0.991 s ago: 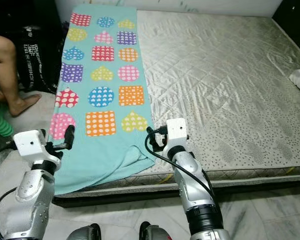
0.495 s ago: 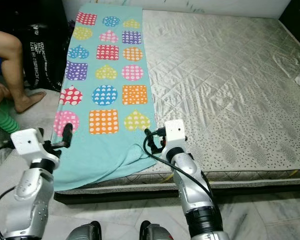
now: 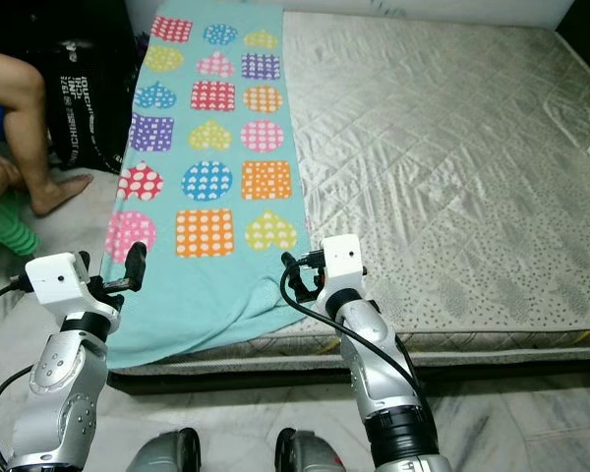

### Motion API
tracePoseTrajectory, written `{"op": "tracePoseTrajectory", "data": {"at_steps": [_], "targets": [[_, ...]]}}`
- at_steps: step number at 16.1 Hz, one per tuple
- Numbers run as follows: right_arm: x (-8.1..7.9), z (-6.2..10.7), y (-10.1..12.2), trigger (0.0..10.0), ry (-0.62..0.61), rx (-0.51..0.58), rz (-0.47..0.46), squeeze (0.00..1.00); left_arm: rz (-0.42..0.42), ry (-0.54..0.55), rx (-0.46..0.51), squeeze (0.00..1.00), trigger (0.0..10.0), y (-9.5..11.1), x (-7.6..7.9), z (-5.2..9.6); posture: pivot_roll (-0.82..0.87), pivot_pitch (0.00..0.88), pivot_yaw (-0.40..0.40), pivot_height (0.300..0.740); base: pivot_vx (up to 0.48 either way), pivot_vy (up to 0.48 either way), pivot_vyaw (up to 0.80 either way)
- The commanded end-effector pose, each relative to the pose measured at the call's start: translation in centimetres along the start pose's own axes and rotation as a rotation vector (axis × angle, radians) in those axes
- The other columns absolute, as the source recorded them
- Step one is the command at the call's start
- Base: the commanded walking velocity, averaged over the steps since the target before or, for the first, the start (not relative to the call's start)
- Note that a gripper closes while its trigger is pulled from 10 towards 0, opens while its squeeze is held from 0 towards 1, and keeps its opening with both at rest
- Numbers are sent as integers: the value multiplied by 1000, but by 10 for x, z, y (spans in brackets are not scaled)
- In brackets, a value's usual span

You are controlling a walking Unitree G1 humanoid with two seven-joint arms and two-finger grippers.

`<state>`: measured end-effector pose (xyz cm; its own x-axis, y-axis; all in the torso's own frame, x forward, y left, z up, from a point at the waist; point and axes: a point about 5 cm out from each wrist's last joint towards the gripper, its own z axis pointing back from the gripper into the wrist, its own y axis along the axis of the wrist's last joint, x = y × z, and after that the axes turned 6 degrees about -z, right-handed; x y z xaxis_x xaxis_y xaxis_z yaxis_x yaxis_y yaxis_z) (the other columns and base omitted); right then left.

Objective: Clean up the room

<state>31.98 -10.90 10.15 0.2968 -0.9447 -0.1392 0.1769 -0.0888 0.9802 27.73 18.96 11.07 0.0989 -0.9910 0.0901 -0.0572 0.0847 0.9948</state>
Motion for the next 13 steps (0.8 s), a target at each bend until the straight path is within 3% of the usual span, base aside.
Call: {"op": "tracePoseTrajectory", "data": {"at_steps": [1, 7, 13], "targets": [[2, 3, -3, 10000, -3, -10, 2, 0, -9, 7, -27, 0, 10000, -6, -1, 2, 102, 223, -72, 652, 0, 0, 0], [1, 2, -3, 10000, 4, -12, 6, 0, -13, 14, -21, 0, 10000, -4, -2, 1, 103, 232, -73, 577, 0, 0, 0], [0, 1, -2, 10000, 17, -11, 4, 0, -14, 20, -16, 0, 10000, -3, -2, 0, 102, 236, -75, 577, 0, 0, 0]]}}
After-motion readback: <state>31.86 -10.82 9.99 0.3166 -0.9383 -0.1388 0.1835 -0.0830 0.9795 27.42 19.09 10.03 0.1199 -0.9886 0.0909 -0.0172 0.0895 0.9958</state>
